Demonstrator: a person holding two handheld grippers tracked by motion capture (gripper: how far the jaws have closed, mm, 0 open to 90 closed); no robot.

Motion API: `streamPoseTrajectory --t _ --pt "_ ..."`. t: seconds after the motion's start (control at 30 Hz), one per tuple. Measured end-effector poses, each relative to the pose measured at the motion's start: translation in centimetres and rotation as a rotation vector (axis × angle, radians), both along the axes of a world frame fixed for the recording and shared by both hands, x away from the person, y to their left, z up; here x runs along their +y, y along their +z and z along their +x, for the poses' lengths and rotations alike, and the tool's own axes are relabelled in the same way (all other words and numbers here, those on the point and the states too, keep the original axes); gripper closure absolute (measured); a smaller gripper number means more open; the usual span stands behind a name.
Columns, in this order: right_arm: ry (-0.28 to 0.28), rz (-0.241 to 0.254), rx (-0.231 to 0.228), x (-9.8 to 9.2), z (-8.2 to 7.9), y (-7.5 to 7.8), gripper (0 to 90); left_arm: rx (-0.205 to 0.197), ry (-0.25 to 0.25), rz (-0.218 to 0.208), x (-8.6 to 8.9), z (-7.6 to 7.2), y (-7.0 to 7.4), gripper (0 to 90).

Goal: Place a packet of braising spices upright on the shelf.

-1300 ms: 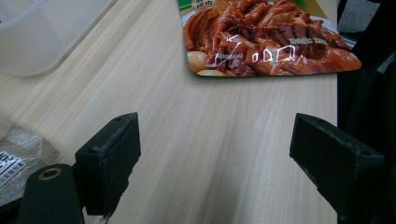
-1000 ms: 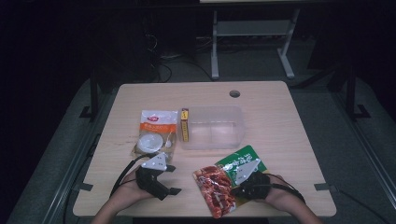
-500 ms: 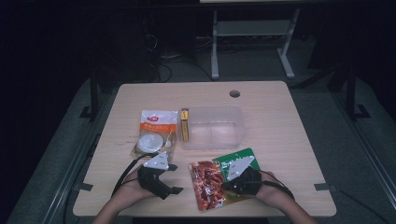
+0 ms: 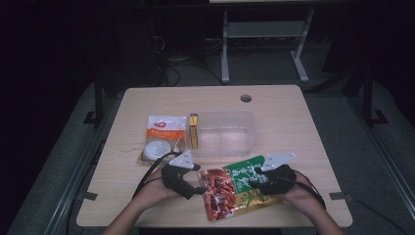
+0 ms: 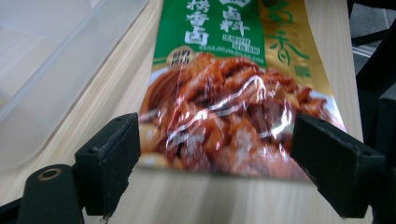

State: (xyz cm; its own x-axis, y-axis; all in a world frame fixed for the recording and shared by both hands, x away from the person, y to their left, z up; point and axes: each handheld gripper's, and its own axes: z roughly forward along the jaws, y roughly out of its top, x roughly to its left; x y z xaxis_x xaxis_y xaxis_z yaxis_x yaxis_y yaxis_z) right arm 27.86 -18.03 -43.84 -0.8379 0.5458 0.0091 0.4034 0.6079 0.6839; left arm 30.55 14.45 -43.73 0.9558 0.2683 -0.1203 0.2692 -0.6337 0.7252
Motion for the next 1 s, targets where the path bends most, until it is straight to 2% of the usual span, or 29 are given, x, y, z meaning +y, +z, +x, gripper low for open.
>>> streamPoseTrajectory --t 0.2,0.47,0.7,0.83,0.9,1.0 --pt "-0.046 0.005 -0.036 -1.2 0.4 -0.1 39.0 -0.018 -0.024 0.009 -2.6 0.9 -0.5 15.6" --pt "-0.072 0.019 -0.049 -1.7 0.6 -0.2 36.1 0.0 -0.024 0.036 -5.2 1.8 -1.8 15.6" --pt "-0.067 0.019 -0.049 -1.5 0.6 -0.3 35.3 0.012 -0.01 0.064 -5.9 2.6 -3.0 15.6" --pt "-0.07 0.02 -0.049 -1.6 0.6 -0.4 35.5 0.015 -0.001 0.055 -5.9 2.7 -3.3 14.6" --pt "-0.071 0.019 -0.046 -1.7 0.6 -0.4 35.7 0.004 0.002 0.05 -6.0 2.7 -3.4 13.7" --pt "-0.074 0.023 -0.048 -1.8 0.7 -0.3 35.8 -0.003 -0.012 0.05 -6.0 2.7 -3.4 14.2"
